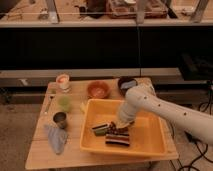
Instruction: Place grapes in plastic cup
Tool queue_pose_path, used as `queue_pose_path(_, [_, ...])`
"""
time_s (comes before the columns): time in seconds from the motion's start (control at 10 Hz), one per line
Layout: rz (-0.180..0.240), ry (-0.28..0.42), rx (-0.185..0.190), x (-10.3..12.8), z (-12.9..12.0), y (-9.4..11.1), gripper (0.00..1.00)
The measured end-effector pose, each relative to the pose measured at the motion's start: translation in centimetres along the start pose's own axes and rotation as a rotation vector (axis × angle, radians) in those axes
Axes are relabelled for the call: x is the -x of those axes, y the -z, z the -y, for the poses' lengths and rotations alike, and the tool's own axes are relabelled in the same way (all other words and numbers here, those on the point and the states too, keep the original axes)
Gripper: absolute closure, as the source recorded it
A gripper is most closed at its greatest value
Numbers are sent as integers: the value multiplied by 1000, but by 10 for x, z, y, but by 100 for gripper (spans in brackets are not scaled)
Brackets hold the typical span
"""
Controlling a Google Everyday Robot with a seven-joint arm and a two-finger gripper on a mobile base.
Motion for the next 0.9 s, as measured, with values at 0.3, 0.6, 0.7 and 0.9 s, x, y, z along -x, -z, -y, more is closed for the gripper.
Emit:
queue_pose_path(0.3, [5, 39, -79, 11, 0, 51, 90])
queue_pose_path(0.6, [20, 98, -154, 29, 6, 123, 90])
queue_pose_path(0.7, [29, 136, -174, 42, 10, 148, 90])
queue_pose_path(0.9, [36, 210, -192, 68, 15, 180, 90])
